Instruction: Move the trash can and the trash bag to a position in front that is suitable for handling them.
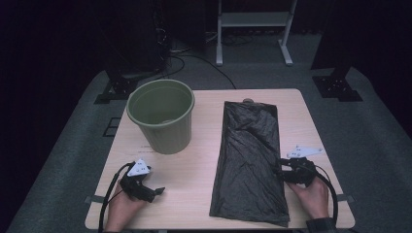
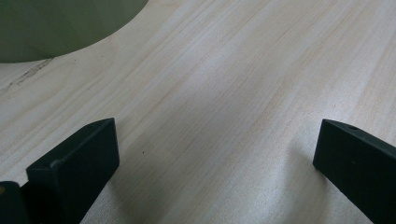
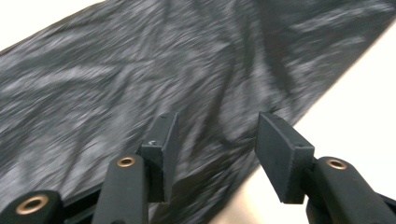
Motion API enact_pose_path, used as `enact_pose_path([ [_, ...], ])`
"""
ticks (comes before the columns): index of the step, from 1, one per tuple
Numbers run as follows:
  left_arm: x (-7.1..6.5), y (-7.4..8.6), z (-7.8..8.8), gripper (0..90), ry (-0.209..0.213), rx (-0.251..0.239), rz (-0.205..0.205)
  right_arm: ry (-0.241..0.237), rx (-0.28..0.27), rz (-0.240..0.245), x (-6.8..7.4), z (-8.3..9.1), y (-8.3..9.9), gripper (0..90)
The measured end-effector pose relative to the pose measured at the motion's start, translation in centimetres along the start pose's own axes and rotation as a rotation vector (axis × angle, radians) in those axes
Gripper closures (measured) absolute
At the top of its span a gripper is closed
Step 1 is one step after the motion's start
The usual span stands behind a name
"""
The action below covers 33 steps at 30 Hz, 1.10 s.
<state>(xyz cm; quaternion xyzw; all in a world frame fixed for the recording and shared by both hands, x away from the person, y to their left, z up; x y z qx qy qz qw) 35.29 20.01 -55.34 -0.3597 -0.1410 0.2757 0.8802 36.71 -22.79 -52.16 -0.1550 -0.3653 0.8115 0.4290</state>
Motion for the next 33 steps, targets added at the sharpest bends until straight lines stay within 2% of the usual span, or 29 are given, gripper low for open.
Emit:
enact_pose_path([
  [1, 0.0, 0.0, 0.0, 0.0, 0.0, 0.0, 0.0, 0.0, 0.0, 0.0, 0.0, 0.0, 0.0, 47.3],
  [2, 0.0, 0.0, 0.0, 0.0, 0.0, 0.0, 0.0, -0.02, -0.017, 0.009, 1.2, 0.4, 0.3, 47.2],
  [4, 0.0, 0.0, 0.0, 0.0, -0.001, 0.0, 0.001, -0.028, -0.018, 0.012, 1.7, 0.5, 0.5, 46.6],
  [5, 0.0, 0.0, 0.0, 0.0, -0.001, 0.0, 0.001, -0.032, -0.011, 0.026, 2.6, 0.8, 1.2, 46.0],
  [7, 0.0, 0.0, 0.0, 0.0, -0.001, 0.0, 0.002, -0.039, -0.008, 0.03, 2.9, 0.9, 1.5, 45.7],
  [8, 0.0, 0.0, 0.0, 0.0, -0.002, 0.0, 0.002, -0.054, -0.007, 0.034, 3.7, 1.1, 2.0, 45.4],
  [10, 0.0, 0.0, 0.0, 0.0, -0.002, 0.0, 0.002, -0.058, -0.002, 0.039, 4.0, 1.1, 2.3, 45.1],
  [11, 0.0, 0.0, 0.0, 0.0, -0.002, 0.0, 0.002, -0.076, 0.009, 0.042, 4.7, 1.1, 2.8, 44.7],
  [15, -0.1, 0.0, 0.0, 0.0, -0.002, -0.001, 0.003, -0.083, 0.028, 0.047, 5.2, 0.6, 3.6, 45.2],
  [20, -0.1, 0.0, 0.0, 0.0, -0.002, 0.0, 0.003, -0.082, 0.053, 0.047, 5.1, 0.2, 4.0, 48.3],
  [21, -0.1, 0.0, 0.0, 0.0, -0.002, -0.001, 0.003, -0.081, 0.048, 0.045, 5.1, 0.1, 4.0, 52.8],
  [23, -0.1, 0.0, 0.0, 0.0, -0.002, -0.001, 0.003, -0.071, 0.049, 0.05, 5.0, 0.1, 4.0, 55.4],
  [24, -0.1, 0.0, 0.0, 0.0, -0.002, 0.0, 0.002, -0.057, 0.045, 0.065, 4.9, 0.1, 4.0, 63.3],
  [30, -0.1, 0.0, 0.0, 0.0, -0.002, -0.001, 0.003, -0.071, 0.047, 0.062, 4.7, 0.1, 4.0, 87.3],
  [33, -0.1, 0.0, 0.0, 0.0, -0.002, -0.001, 0.003, -0.067, 0.052, 0.07, 4.6, 0.2, 4.0, 89.2],
])
Point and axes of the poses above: each handheld gripper's, and its own axes: z roughly backward along the jaws, y roughly out of its underside, x roughly to its left, the point moved 10 cm from there along -z, roughly forward along the jaws, and after that the axes turned 3 degrees about -z, right-handed, at the moved point
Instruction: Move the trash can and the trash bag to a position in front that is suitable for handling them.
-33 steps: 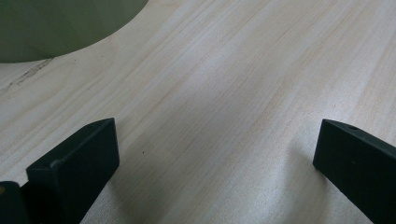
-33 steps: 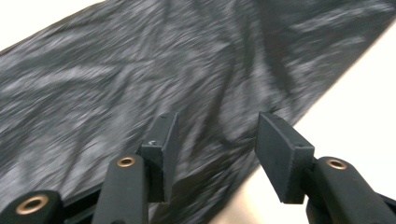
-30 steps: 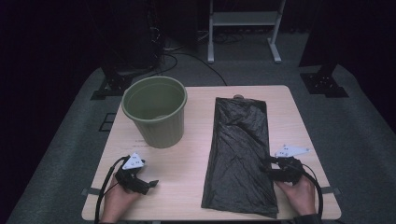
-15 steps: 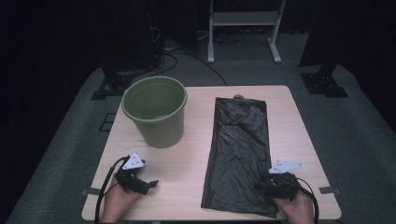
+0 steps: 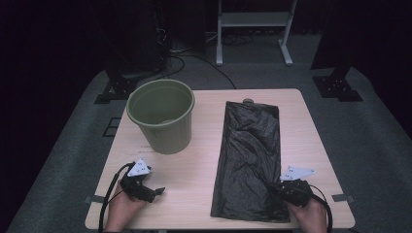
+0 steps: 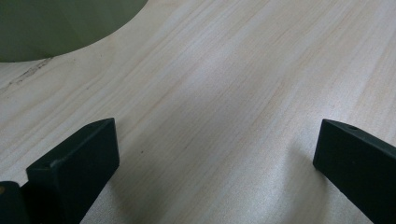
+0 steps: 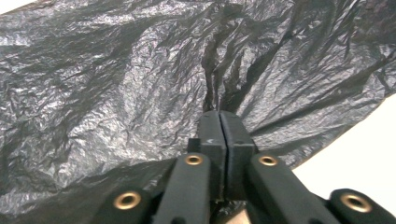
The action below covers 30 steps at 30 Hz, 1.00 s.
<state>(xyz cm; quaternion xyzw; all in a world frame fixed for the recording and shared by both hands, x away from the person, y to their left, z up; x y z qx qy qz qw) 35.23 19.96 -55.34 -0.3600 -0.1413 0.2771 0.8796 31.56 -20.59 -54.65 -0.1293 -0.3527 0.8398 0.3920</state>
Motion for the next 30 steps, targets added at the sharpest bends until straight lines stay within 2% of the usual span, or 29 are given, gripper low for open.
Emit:
enact_pose_path([
  [4, 0.0, 0.0, 0.0, 0.0, 0.0, 0.001, 0.0, 0.021, 0.012, -0.002, -0.7, 0.1, 0.0, 89.4],
  [6, 0.0, 0.0, 0.0, 0.0, 0.0, 0.0, 0.0, 0.044, 0.007, -0.016, -2.0, 0.3, -0.3, 89.4],
  [8, 0.0, 0.0, 0.0, 0.0, 0.0, 0.0, 0.0, 0.055, 0.004, -0.021, -2.5, 0.4, -0.4, 89.4],
  [9, 0.0, 0.0, 0.0, 0.0, 0.0, 0.0, 0.0, 0.071, -0.005, -0.036, -3.6, 0.6, -0.7, 89.4],
  [10, 0.0, 0.0, 0.0, 0.0, -0.001, 0.001, 0.0, 0.071, -0.005, -0.036, -3.6, 0.6, -0.7, 89.4],
  [11, 0.0, 0.0, 0.0, 0.0, -0.001, 0.0, 0.001, 0.091, -0.01, -0.05, -4.8, 0.8, -0.9, 89.4],
  [12, 0.0, 0.0, 0.0, 0.0, -0.001, 0.0, 0.001, 0.101, -0.01, -0.058, -5.5, 0.8, -1.0, 89.4],
  [13, 0.0, 0.0, 0.0, 0.0, -0.001, 0.0, 0.001, 0.101, -0.01, -0.058, -5.5, 0.8, -1.0, 89.4],
  [14, 0.0, 0.0, 0.0, 0.0, -0.001, 0.0, 0.002, 0.126, -0.021, -0.076, -6.9, 1.0, -1.2, 89.3],
  [15, 0.0, 0.0, 0.0, 0.0, -0.001, 0.0, 0.002, 0.126, -0.021, -0.076, -6.9, 1.0, -1.2, 89.3],
  [18, 0.0, 0.0, 0.0, 0.0, -0.002, 0.0, 0.002, 0.166, -0.016, -0.12, -9.7, 1.1, -1.0, 89.3],
  [20, 0.0, 0.0, 0.0, 0.0, -0.002, 0.0, 0.002, 0.189, -0.014, -0.132, -10.9, 1.2, -0.7, 89.3],
  [24, 0.0, 0.0, 0.0, 0.0, -0.002, 0.0, 0.001, 0.206, -0.024, -0.151, -12.0, 1.7, -0.5, 87.7],
  [27, 0.0, 0.0, 0.0, 0.0, -0.002, 0.0, 0.002, 0.217, -0.042, -0.143, -11.9, 2.2, -0.6, 78.4],
  [28, 0.0, 0.0, 0.0, 0.0, -0.002, 0.0, 0.002, 0.217, -0.042, -0.143, -11.9, 2.2, -0.6, 78.4],
  [30, -0.1, 0.0, 0.0, 0.0, -0.002, 0.0, 0.002, 0.227, -0.058, -0.138, -11.7, 2.5, -0.8, 70.4],
])
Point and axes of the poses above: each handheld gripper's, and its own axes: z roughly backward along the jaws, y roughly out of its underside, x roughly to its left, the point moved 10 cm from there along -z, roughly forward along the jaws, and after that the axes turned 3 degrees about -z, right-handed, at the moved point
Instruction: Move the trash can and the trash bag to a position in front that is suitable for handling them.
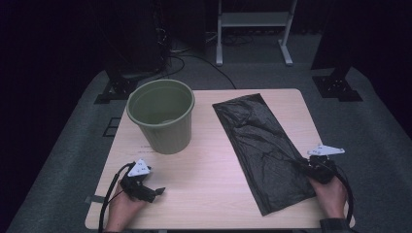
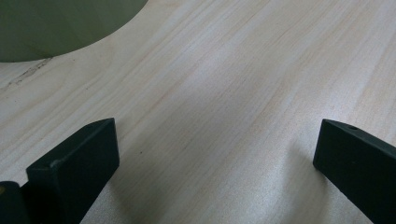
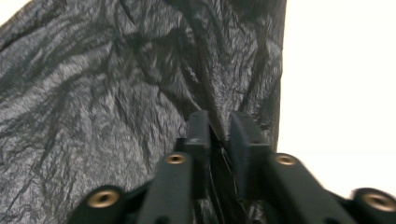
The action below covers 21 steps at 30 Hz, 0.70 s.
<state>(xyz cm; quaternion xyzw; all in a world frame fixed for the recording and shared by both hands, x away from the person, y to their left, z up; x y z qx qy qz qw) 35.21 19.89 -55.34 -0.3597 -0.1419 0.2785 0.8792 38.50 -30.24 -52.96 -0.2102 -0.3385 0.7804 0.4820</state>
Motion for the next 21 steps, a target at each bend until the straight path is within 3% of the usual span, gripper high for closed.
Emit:
enact_pose_path([
  [4, 0.0, 0.0, 0.0, 0.0, 0.0, 0.001, -0.001, 0.009, -0.03, 0.008, 0.7, 0.9, -0.5, 52.7],
  [6, 0.0, 0.0, 0.0, 0.0, 0.0, 0.001, -0.001, -0.008, -0.047, 0.009, 1.5, 1.6, -0.7, 38.3],
  [7, 0.0, 0.0, 0.0, 0.0, 0.0, 0.0, -0.001, -0.008, -0.047, 0.009, 1.5, 1.6, -0.7, 38.3],
  [9, 0.0, 0.0, 0.0, 0.0, 0.0, 0.001, -0.001, -0.035, -0.058, 0.011, 2.6, 2.0, -0.9, 23.6],
  [11, 0.0, 0.0, 0.0, 0.0, 0.0, 0.0, -0.001, -0.044, -0.065, 0.03, 3.6, 2.0, -1.0, 15.3],
  [12, 0.0, 0.0, 0.0, 0.0, 0.0, 0.0, -0.001, -0.057, -0.068, 0.051, 4.6, 1.9, -1.1, 12.5],
  [14, 0.0, 0.0, 0.0, 0.0, 0.0, 0.0, -0.001, -0.068, -0.068, 0.061, 5.1, 1.7, -1.2, 12.0],
  [15, 0.0, 0.0, 0.0, 0.0, 0.0, 0.0, -0.001, -0.09, -0.064, 0.081, 6.2, 1.3, -1.2, 9.7],
  [21, 0.0, 0.0, 0.0, 0.0, 0.0, 0.001, -0.001, -0.122, -0.044, 0.125, 8.3, -0.9, -0.9, 9.7],
])
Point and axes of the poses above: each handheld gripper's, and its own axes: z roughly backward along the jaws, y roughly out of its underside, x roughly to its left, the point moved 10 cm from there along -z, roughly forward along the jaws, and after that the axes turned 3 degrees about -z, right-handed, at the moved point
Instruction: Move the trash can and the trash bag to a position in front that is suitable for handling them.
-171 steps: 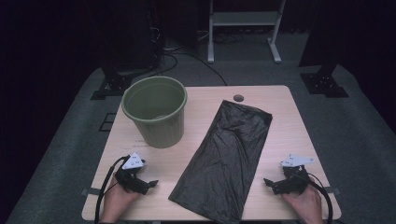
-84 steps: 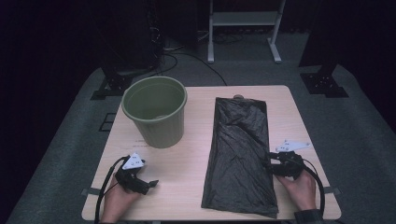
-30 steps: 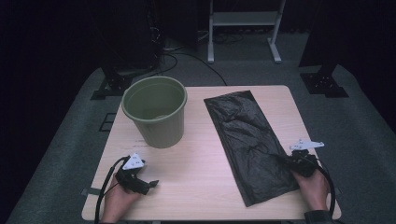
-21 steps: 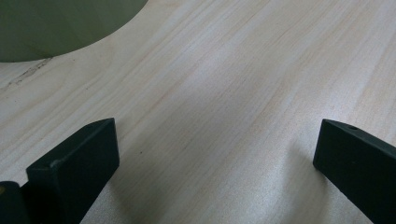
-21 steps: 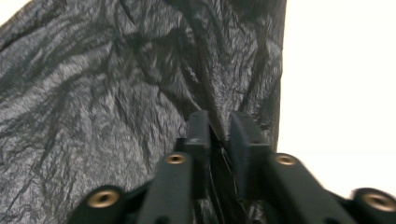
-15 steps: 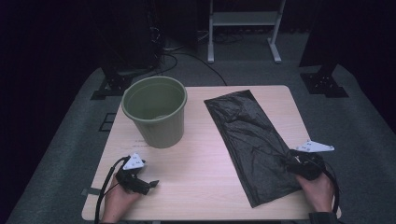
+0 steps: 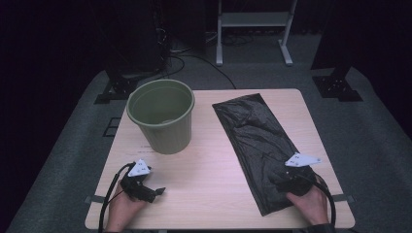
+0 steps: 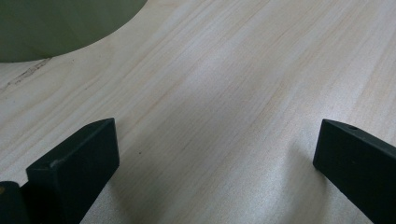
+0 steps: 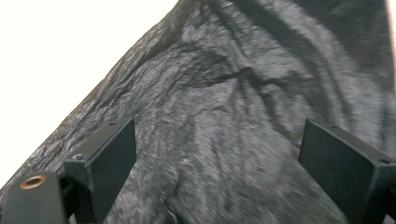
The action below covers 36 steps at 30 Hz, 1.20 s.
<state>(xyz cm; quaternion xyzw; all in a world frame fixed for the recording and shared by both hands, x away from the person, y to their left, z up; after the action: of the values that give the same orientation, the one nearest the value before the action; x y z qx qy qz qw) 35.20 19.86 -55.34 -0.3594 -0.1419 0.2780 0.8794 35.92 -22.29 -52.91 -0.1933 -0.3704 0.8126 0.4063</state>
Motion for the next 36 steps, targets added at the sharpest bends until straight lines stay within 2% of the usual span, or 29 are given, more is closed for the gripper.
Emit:
enact_pose_path([
  [6, 0.0, 0.0, 0.0, 0.0, 0.0, 0.0, 0.0, -0.026, 0.039, 0.007, 0.5, -1.6, 0.8, 9.9],
  [7, 0.0, 0.0, 0.0, 0.0, -0.002, -0.001, 0.002, -0.036, 0.063, 0.01, 0.7, -2.1, 1.2, 9.9],
  [13, 0.1, 0.0, 0.0, 0.0, -0.005, -0.001, 0.006, -0.077, 0.057, -0.011, 1.1, -2.3, 1.4, 11.5],
  [22, -0.1, -0.1, 0.3, 0.0, 0.02, -0.006, 0.029, -0.077, 0.042, -0.013, 1.1, -2.3, 1.4, 11.3],
  [29, -0.1, -0.9, 1.2, 0.0, 0.031, -0.037, 0.066, -0.081, 0.042, -0.01, 1.1, -2.3, 1.4, 11.2],
  [33, 0.0, -1.3, 1.7, 0.0, 0.022, -0.029, 0.071, -0.082, 0.042, -0.009, 1.1, -2.3, 1.4, 11.2],
  [36, 0.0, -1.8, 2.3, 0.0, 0.019, -0.046, 0.077, -0.083, 0.042, -0.009, 1.1, -2.4, 1.4, 11.3],
])
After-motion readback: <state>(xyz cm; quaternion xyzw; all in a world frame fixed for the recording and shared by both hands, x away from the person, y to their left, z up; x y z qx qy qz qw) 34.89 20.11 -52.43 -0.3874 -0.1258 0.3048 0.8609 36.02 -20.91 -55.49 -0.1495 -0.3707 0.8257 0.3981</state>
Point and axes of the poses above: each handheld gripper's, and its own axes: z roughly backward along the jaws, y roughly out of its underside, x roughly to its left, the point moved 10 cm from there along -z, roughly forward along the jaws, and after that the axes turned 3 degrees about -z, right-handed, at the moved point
